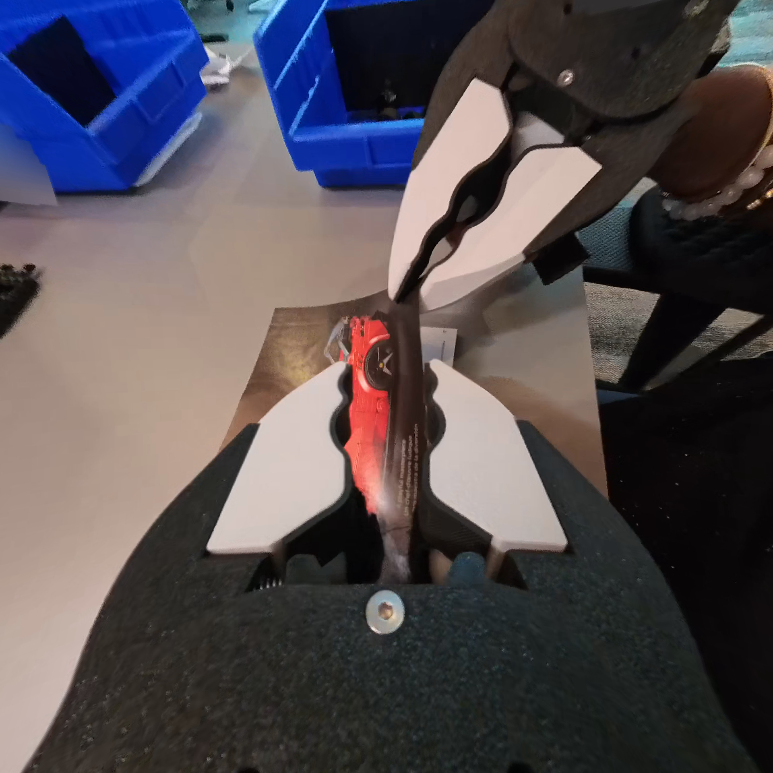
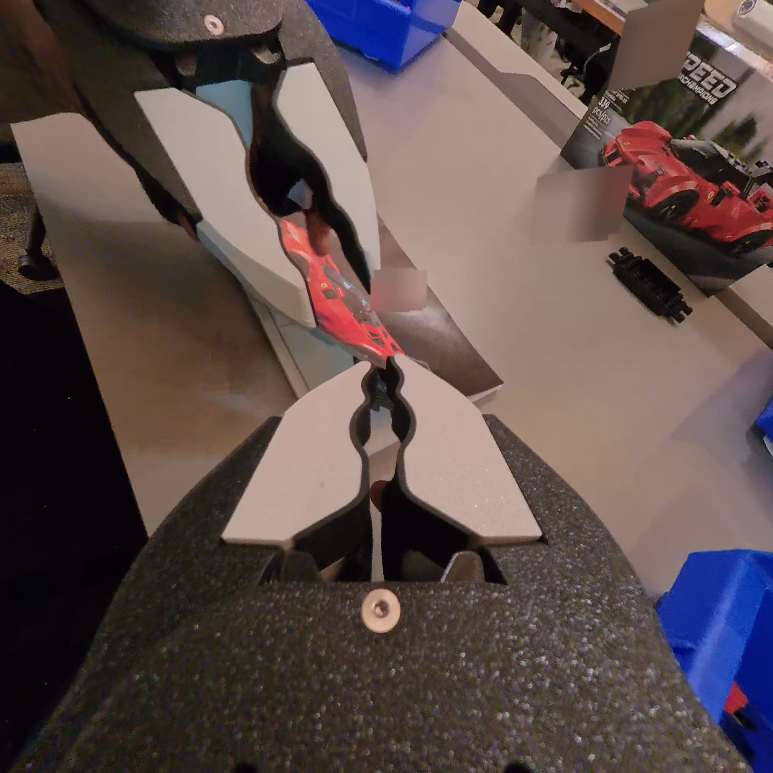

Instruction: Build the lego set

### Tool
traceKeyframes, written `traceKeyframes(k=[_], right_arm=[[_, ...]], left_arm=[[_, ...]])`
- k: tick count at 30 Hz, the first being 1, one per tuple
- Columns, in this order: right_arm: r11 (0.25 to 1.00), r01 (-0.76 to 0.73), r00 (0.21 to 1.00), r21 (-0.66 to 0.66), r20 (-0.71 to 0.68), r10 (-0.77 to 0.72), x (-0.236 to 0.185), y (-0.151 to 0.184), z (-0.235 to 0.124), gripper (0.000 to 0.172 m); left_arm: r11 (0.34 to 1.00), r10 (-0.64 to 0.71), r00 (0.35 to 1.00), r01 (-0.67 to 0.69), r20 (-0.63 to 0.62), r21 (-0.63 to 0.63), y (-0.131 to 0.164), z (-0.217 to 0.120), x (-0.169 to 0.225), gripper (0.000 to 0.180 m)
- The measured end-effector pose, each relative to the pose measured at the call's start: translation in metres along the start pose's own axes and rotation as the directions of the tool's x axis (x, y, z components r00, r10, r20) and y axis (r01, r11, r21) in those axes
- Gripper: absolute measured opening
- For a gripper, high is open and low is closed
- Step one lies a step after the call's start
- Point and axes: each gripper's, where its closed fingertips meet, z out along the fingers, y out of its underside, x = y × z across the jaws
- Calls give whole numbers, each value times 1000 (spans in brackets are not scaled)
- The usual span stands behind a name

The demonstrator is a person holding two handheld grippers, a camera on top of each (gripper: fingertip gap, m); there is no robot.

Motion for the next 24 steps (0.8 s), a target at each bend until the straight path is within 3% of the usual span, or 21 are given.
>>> traceKeyframes(k=[3,7,24], right_arm=[[1000,18,1000,-8,-7,-18,2,-7,1,5],[999,48,999,-2,9,-48,-2,-18,3,6],[996,93,996,2,12,-93,-1,-21,6,5]], left_arm=[[997,82,996,-82,48,10,-8,-4,0,18],[989,145,988,-143,45,-49,-6,-5,3,18],[998,-39,999,41,-38,55,-7,-7,-2,11]])
